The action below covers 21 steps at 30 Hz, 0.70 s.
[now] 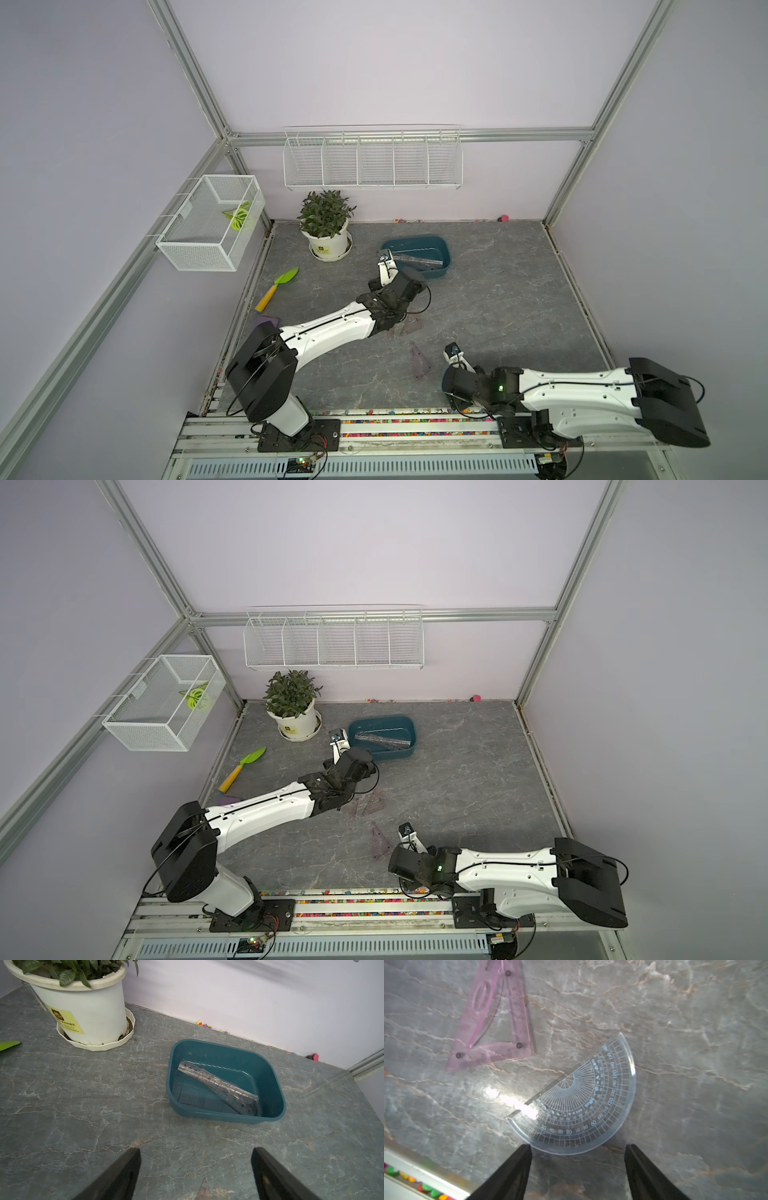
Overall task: Put the scattered rulers into the storage box
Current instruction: Move the ruler to the center of the board.
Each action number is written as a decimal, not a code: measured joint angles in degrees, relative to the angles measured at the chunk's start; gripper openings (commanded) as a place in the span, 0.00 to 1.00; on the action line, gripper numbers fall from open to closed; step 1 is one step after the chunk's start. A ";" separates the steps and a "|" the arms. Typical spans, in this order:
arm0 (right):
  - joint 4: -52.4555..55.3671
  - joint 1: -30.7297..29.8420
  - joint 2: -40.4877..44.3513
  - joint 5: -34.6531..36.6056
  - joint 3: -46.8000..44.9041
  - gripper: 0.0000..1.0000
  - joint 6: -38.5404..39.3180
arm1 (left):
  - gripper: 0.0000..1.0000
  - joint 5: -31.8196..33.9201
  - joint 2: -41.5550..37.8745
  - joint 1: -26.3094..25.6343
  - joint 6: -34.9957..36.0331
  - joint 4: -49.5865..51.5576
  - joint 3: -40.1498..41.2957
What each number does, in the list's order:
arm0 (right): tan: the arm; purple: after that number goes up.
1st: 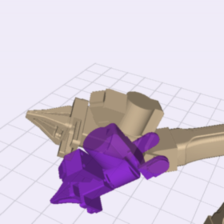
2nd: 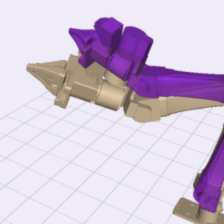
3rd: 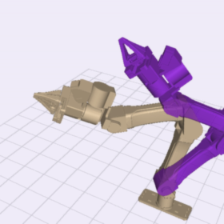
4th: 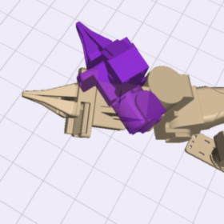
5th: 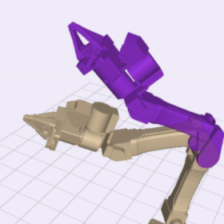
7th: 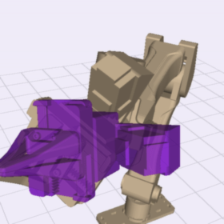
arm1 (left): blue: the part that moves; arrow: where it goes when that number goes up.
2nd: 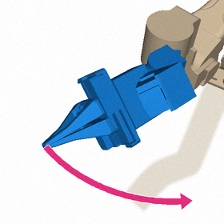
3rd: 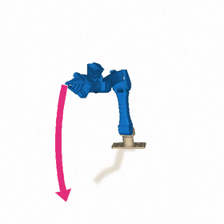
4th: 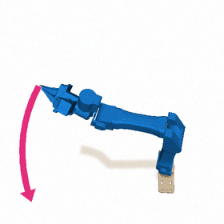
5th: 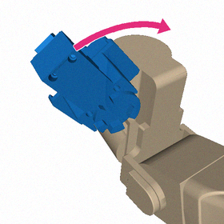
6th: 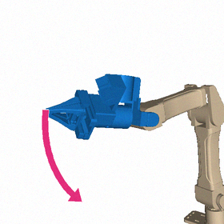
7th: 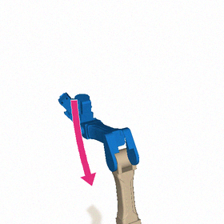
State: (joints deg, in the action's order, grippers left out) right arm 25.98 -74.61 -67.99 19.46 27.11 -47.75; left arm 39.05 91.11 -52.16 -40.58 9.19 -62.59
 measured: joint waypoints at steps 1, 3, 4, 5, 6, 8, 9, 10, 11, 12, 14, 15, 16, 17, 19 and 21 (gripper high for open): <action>-0.24 -0.07 -0.39 0.22 -0.04 0.78 0.11 | 0.89 -0.22 0.22 0.00 0.26 0.11 -0.17; -0.76 -0.11 -0.76 0.50 0.00 0.78 0.13 | 0.89 -0.61 0.39 0.00 0.61 0.17 -0.22; -0.87 -0.11 -0.98 0.66 0.09 0.78 0.00 | 0.89 -0.92 0.42 0.00 0.79 0.20 -0.22; -0.92 -0.13 -1.11 0.85 0.17 0.78 -0.24 | 0.89 -1.11 0.42 0.00 0.83 0.17 -0.22; -0.87 -0.15 -1.33 1.25 0.31 0.77 -0.74 | 0.89 -1.38 0.39 0.00 0.83 0.17 -0.22; -0.59 -0.17 -1.68 2.03 0.52 0.74 -1.57 | 0.89 -1.77 0.42 0.02 0.83 0.17 -0.22; -0.28 -0.15 -1.81 2.60 0.63 0.73 -2.03 | 0.89 -1.99 0.44 0.04 0.83 0.17 -0.22; -0.02 -0.13 -1.95 3.10 0.70 0.71 -2.47 | 0.89 -2.27 0.44 0.11 0.83 0.17 -0.22; 0.04 0.02 -2.03 3.45 0.72 0.70 -2.69 | 0.89 -2.58 0.44 0.15 0.83 0.17 -0.22; 0.11 0.26 -2.10 3.72 0.74 0.68 -2.91 | 0.89 -2.93 0.44 0.26 0.83 0.17 -0.22; 0.22 1.16 -2.12 4.15 0.76 0.66 -2.97 | 0.89 -3.45 0.44 0.52 0.83 0.13 -0.22; 0.31 1.88 -2.12 4.39 0.76 0.65 -3.04 | 0.89 -3.80 0.44 0.74 0.83 0.13 -0.22; 0.35 2.75 -2.12 4.50 0.76 0.64 -2.99 | 0.89 -4.22 0.44 0.94 0.83 0.11 -0.22; 0.37 3.61 -2.12 4.57 0.76 0.63 -2.91 | 0.89 -4.59 0.44 1.14 0.83 0.11 -0.22; 0.33 5.64 -2.12 4.57 0.74 0.59 -2.38 | 0.89 -5.25 0.44 1.46 0.83 0.09 -0.22; 0.04 7.93 -2.08 4.46 0.74 0.57 -1.79 | 0.89 -5.86 0.44 1.70 0.81 0.07 -0.22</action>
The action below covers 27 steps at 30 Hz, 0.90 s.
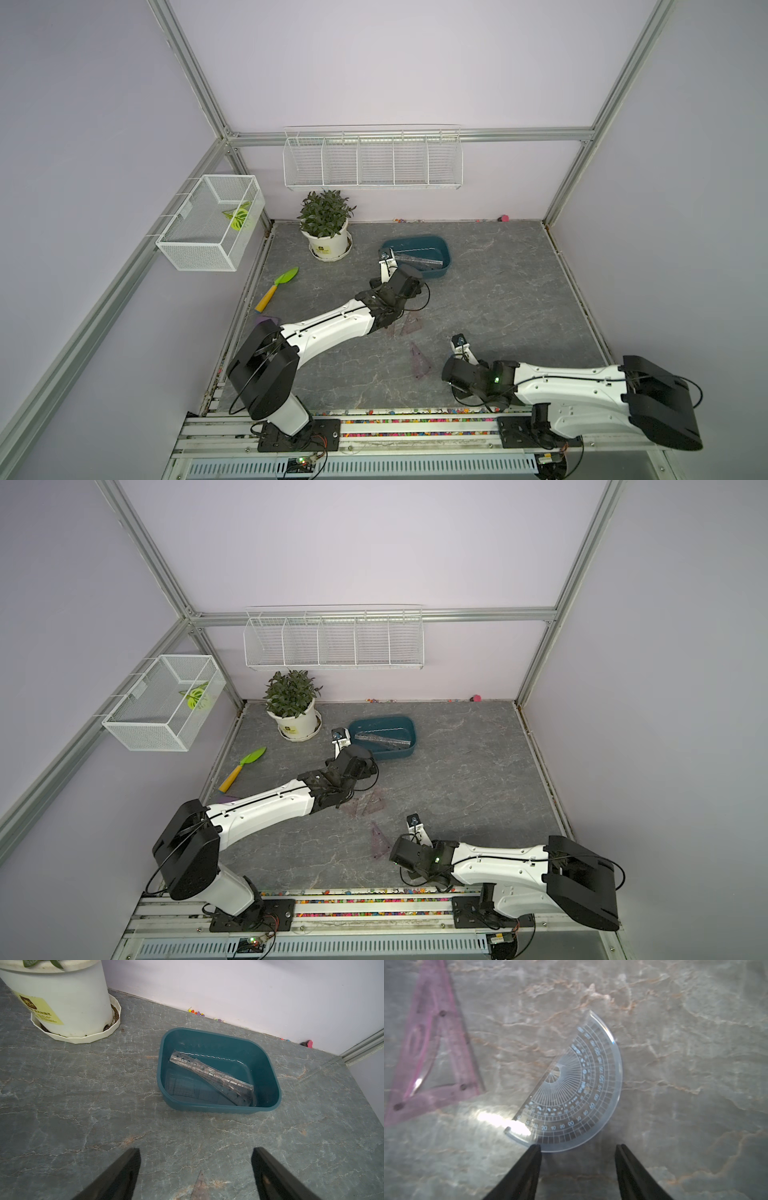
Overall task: Put the scattered rulers into the storage box
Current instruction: Move the ruler to the center of the board.
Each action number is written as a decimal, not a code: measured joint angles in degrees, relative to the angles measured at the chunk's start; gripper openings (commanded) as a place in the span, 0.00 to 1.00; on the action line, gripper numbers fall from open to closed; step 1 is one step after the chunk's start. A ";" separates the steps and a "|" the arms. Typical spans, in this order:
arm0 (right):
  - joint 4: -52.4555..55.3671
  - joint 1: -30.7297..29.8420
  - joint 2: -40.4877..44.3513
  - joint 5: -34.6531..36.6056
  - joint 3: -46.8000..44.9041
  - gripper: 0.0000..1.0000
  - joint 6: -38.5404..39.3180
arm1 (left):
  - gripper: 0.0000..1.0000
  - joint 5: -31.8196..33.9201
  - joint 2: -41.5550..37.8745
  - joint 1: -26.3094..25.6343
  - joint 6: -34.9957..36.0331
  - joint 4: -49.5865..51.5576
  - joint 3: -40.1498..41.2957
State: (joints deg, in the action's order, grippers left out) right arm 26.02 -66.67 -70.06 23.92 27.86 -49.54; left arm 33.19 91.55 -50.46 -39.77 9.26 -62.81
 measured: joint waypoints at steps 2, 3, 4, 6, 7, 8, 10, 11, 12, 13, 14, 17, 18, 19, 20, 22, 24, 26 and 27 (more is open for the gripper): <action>-0.44 2.14 0.00 -0.26 -0.07 0.54 0.74 | 0.89 -0.44 0.00 0.20 0.02 -0.09 0.00; -0.87 3.43 -0.02 -0.59 -0.11 0.52 1.22 | 0.89 -0.70 0.00 0.22 0.02 -0.17 0.00; -1.36 4.57 -0.04 -1.07 -0.17 0.51 1.68 | 0.89 -0.87 0.00 0.28 0.02 -0.26 0.00; -2.58 6.62 -0.24 -1.88 -0.33 0.50 2.47 | 0.89 -1.18 0.09 0.31 0.02 -0.31 0.00; -3.50 7.78 -0.48 -2.40 -0.35 0.50 2.95 | 0.88 -1.36 0.26 0.31 0.02 -0.31 0.00; -4.35 8.83 -0.72 -2.89 -0.37 0.49 3.41 | 0.87 -1.44 0.48 0.31 0.02 -0.31 0.00; -6.34 11.08 -1.36 -3.41 -0.37 0.49 4.70 | 0.86 -2.08 1.14 0.31 0.04 -0.26 -0.02; -7.17 12.02 -1.62 -3.67 -0.35 0.48 5.33 | 0.86 -2.47 1.42 0.33 0.07 -0.24 -0.02; -8.04 12.87 -1.97 -4.00 -0.31 0.48 5.97 | 0.86 -3.13 1.75 0.33 0.20 -0.13 -0.02; -8.79 13.57 -2.38 -4.26 -0.13 0.48 6.58 | 0.87 -3.76 2.03 0.39 0.26 -0.07 -0.02; -9.35 14.03 -2.89 -4.46 0.09 0.48 7.17 | 0.87 -4.44 2.27 0.48 0.46 -0.07 -0.04; -11.04 15.13 -4.37 -5.40 1.03 0.49 8.61 | 0.87 -7.06 2.82 0.72 0.85 0.20 -0.04; -11.32 15.41 -4.57 -5.84 1.18 0.49 8.90 | 0.87 -7.76 2.97 0.83 0.92 0.28 -0.11; -11.61 15.65 -4.68 -6.27 1.27 0.49 9.05 | 0.87 -8.57 3.19 0.98 0.94 0.39 -0.22; -11.91 15.91 -4.72 -6.60 1.27 0.49 9.20 | 0.86 -9.55 3.41 1.16 1.05 0.44 -0.33; -12.37 16.63 -5.14 -7.34 1.55 0.48 9.55 | 0.85 -11.28 3.76 1.40 1.22 0.46 -0.35; -13.11 17.40 -6.14 -7.65 2.10 0.47 10.01 | 0.83 -13.11 4.42 1.73 1.46 0.52 -0.55; -14.25 18.10 -7.08 -7.85 2.56 0.45 10.23 | 0.80 -15.43 5.44 2.27 1.62 0.61 -0.96; -14.64 18.34 -7.26 -7.96 2.60 0.44 10.29 | 0.79 -16.57 5.86 2.54 1.68 0.68 -1.05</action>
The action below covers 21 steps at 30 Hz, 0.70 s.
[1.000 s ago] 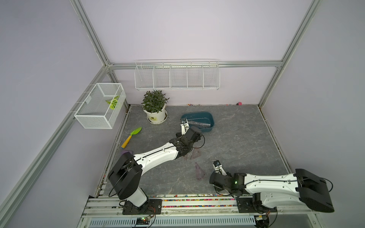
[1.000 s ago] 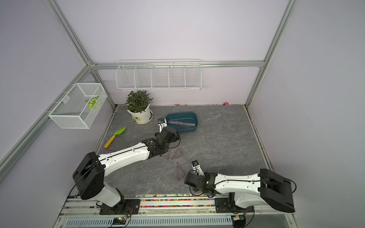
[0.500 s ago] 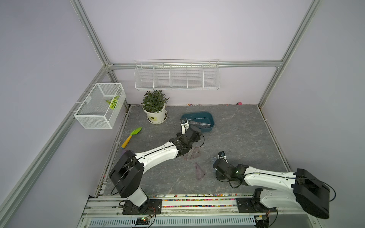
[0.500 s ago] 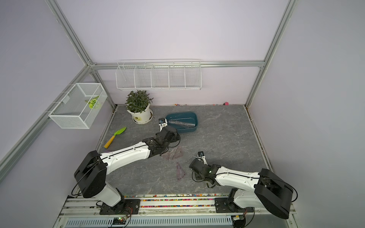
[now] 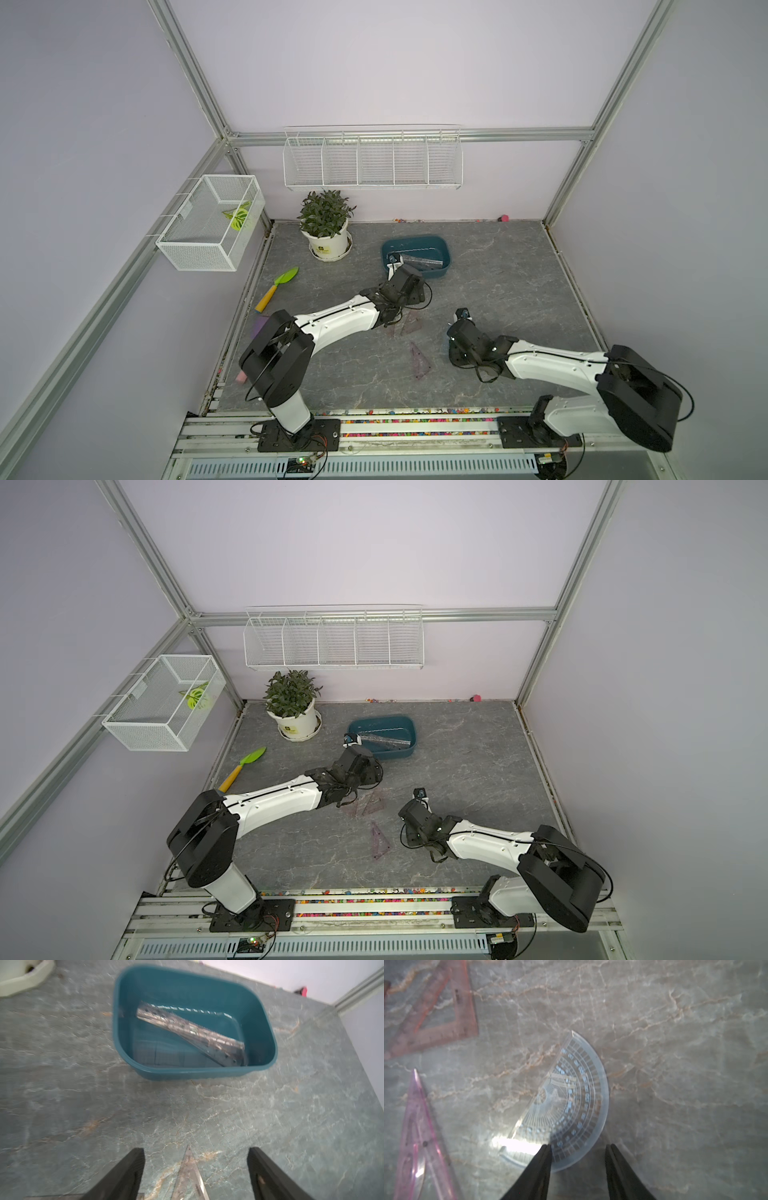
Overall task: Put the scattered rulers into the storage box
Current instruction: Move the ruler to the center of the board.
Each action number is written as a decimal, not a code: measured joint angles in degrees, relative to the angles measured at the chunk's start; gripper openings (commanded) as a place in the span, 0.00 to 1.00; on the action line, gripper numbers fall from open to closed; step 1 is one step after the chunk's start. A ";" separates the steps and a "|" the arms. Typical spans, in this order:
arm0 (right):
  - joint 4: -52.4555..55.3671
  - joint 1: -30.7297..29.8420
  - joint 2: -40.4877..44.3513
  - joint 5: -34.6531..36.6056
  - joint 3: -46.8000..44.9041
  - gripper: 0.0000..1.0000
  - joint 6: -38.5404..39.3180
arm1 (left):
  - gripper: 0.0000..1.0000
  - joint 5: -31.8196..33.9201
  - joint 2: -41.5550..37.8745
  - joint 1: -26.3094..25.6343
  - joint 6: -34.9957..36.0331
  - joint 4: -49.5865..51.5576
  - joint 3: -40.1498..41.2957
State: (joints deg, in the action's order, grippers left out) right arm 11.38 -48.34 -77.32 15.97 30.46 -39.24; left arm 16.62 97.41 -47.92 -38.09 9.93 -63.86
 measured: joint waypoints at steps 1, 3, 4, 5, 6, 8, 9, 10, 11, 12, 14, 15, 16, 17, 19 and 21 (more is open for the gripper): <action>-0.26 0.09 -0.09 -0.17 -0.02 0.44 -0.02 | 0.79 -1.38 0.48 0.46 0.04 -0.02 -0.02; -0.44 0.13 -0.02 -0.42 -0.04 0.44 -0.04 | 0.78 -3.48 1.22 1.33 0.11 0.00 -0.02; -0.42 0.24 0.11 -0.63 -0.07 0.44 -0.04 | 0.78 -4.48 1.66 1.73 0.22 0.02 -0.09; -0.24 0.33 0.37 -0.98 -0.07 0.44 -0.04 | 0.78 -5.18 2.16 2.14 0.28 0.02 -0.26; 0.20 0.37 0.72 -1.40 -0.07 0.44 -0.04 | 0.79 -5.84 2.58 2.40 0.31 -0.04 -0.44; 1.77 0.37 2.10 -2.32 -0.07 0.44 0.13 | 0.79 -7.08 3.34 2.60 0.42 -0.22 -0.55; 2.54 0.37 2.99 -2.71 -0.07 0.44 0.22 | 0.79 -7.63 3.54 2.60 0.46 -0.22 -0.55; 3.41 0.35 4.17 -3.08 -0.07 0.43 0.39 | 0.79 -8.13 3.72 2.60 0.48 -0.22 -0.55; 4.26 0.04 5.35 -3.28 -0.04 0.43 0.63 | 0.79 -8.68 3.87 2.60 0.48 -0.26 -0.59; 4.96 -0.28 6.27 -3.19 -0.04 0.43 0.79 | 0.79 -9.18 4.00 2.60 0.50 -0.24 -0.70; 6.36 -1.95 7.72 -2.71 -0.04 0.41 1.09 | 0.79 -10.29 4.35 2.60 0.63 -0.22 -1.33; 6.84 -2.75 7.87 -2.51 -0.04 0.41 1.16 | 0.78 -10.64 4.46 2.60 0.70 -0.22 -1.66; 7.43 -3.56 7.69 -2.32 -0.04 0.40 1.18 | 0.78 -11.17 4.61 2.60 0.76 -0.20 -2.05; 7.98 -4.28 7.32 -2.08 -0.04 0.39 1.16 | 0.78 -11.63 4.76 2.60 0.87 -0.20 -2.47; 8.55 -5.40 6.08 -1.42 -0.04 0.38 1.16 | 0.78 -12.35 5.01 2.60 0.94 -0.20 -3.06; 8.79 -6.01 4.61 -0.94 -0.04 0.38 1.14 | 0.78 -12.90 5.03 2.60 1.14 -0.20 -3.23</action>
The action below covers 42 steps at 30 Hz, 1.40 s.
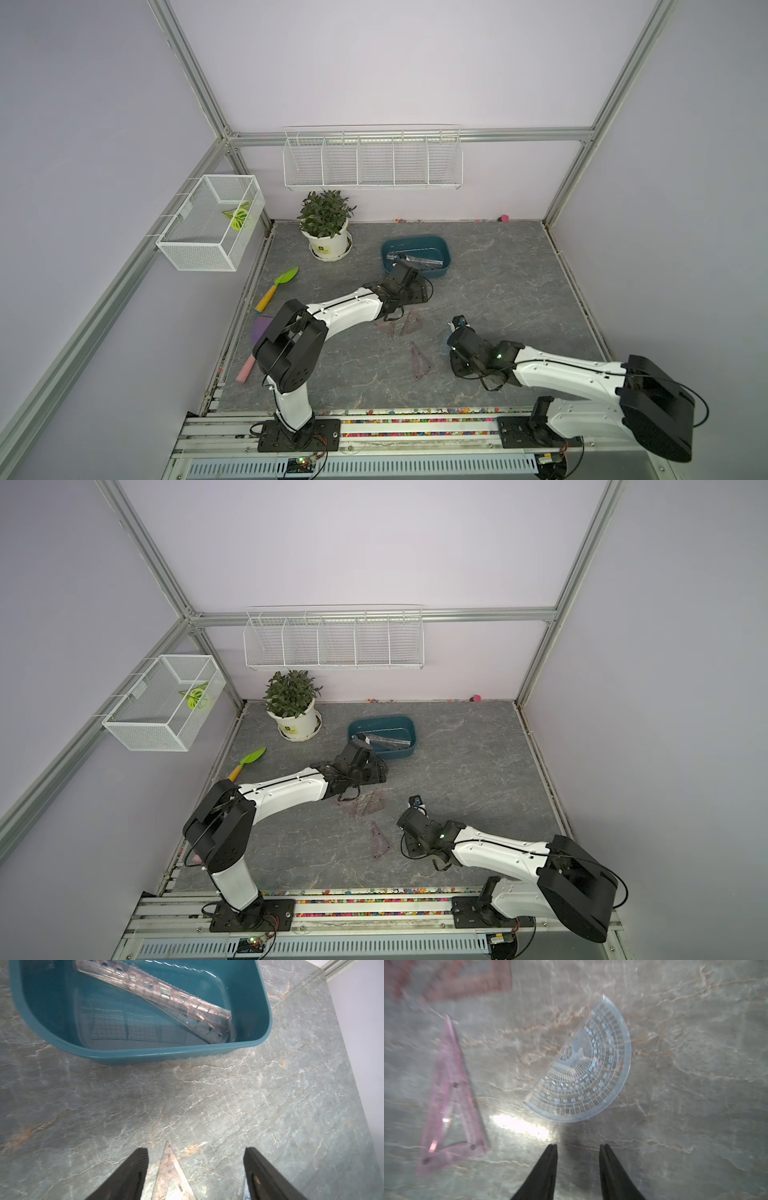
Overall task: Put the scattered rulers into the storage box
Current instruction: Move the ruler to the center of the board.
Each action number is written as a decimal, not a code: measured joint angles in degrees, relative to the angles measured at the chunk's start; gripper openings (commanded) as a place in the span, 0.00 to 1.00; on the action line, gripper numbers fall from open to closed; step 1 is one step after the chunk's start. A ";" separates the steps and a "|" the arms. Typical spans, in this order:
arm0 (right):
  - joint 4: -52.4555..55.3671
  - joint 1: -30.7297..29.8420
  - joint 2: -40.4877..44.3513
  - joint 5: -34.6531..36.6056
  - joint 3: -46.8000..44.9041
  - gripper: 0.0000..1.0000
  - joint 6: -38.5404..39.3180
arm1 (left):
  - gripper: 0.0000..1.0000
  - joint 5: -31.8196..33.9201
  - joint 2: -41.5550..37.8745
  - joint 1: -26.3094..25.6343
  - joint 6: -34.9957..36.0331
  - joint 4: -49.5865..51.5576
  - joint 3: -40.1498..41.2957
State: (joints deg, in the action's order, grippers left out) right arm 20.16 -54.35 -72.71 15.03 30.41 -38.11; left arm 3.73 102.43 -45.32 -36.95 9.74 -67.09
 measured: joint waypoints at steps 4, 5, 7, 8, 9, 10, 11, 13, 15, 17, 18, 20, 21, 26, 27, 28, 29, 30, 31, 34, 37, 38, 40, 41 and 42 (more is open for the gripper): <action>-0.26 -0.11 -1.95 1.49 0.22 0.36 -0.20 | 0.78 -0.83 0.00 0.00 0.20 0.02 0.00; -0.28 -0.11 -2.36 1.95 0.46 0.36 -0.22 | 0.78 -1.05 0.00 0.00 0.20 0.02 0.00; -0.55 -0.04 -3.13 2.60 0.90 0.34 -0.22 | 0.78 -1.33 0.00 0.00 0.20 0.04 0.00; -0.74 0.11 -3.52 2.89 1.16 0.34 -0.22 | 0.78 -1.55 0.00 0.00 0.20 0.04 0.00; -0.92 0.37 -3.82 2.97 1.29 0.34 -0.20 | 0.78 -1.70 0.00 0.02 0.20 0.04 0.00; -1.29 0.76 -4.15 3.04 1.46 0.34 -0.15 | 0.78 -1.86 0.02 0.07 0.20 0.04 0.00; -1.62 1.16 -4.44 3.13 1.57 0.33 -0.13 | 0.78 -2.10 0.02 0.07 0.22 0.04 0.00; -2.19 1.95 -5.03 3.28 1.84 0.33 0.07 | 0.78 -2.25 0.02 0.07 0.22 0.04 0.00; -2.64 2.71 -5.68 3.34 2.27 0.33 0.28 | 0.78 -2.34 0.09 0.22 0.22 0.04 0.00; -3.34 3.63 -6.34 3.30 2.60 0.33 0.72 | 0.77 -2.54 0.28 0.33 0.22 0.04 -0.02; -3.69 4.07 -6.51 3.28 2.64 0.33 0.96 | 0.77 -2.60 0.44 0.33 0.22 0.07 -0.07; -4.37 5.03 -6.75 3.13 2.67 0.33 1.46 | 0.77 -2.97 1.05 0.35 0.20 0.26 -0.52; -4.59 5.40 -6.80 3.10 2.67 0.33 1.66 | 0.77 -3.21 1.36 0.42 0.22 0.31 -0.74; -5.27 6.75 -7.06 2.93 2.69 0.33 2.16 | 0.76 -4.52 3.17 0.72 0.20 0.52 -1.55; -5.42 6.91 -7.13 2.93 2.69 0.33 2.16 | 0.76 -4.94 3.45 0.81 0.17 0.68 -1.57; -5.49 7.06 -7.17 2.93 2.71 0.33 2.16 | 0.76 -5.14 3.69 0.85 0.20 0.83 -1.60; -5.57 7.19 -7.26 2.93 2.73 0.33 2.16 | 0.76 -5.40 3.82 0.98 0.20 0.92 -1.60; -5.66 7.34 -7.39 2.95 2.82 0.33 2.14 | 0.76 -5.66 3.91 1.05 0.20 1.05 -1.60; -5.70 7.56 -7.63 2.95 3.02 0.33 2.14 | 0.76 -5.88 3.91 1.07 0.20 1.14 -1.60; -5.88 8.59 -8.79 2.95 3.93 0.33 2.14 | 0.75 -6.71 3.91 1.14 0.20 1.14 -1.60; -5.90 9.64 -10.16 2.95 5.20 0.33 2.14 | 0.75 -7.21 3.91 1.18 0.22 1.09 -1.60; -5.92 9.84 -10.54 2.95 5.53 0.33 2.14 | 0.75 -7.28 3.91 1.18 0.22 1.11 -1.60; -6.03 10.21 -11.32 2.93 6.23 0.33 2.16 | 0.75 -7.67 3.91 1.18 0.24 1.09 -1.60; -6.03 10.29 -11.63 2.93 6.51 0.34 2.21 | 0.75 -7.89 3.91 1.18 0.24 1.09 -1.60; -6.01 10.40 -11.96 2.89 6.88 0.34 2.25 | 0.75 -8.20 3.91 1.18 0.20 1.11 -1.60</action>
State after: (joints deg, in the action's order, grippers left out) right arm 14.15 -43.94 -84.66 17.91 37.30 -35.86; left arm -4.47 106.34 -44.14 -36.75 10.85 -68.69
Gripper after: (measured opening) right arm 0.335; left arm 0.752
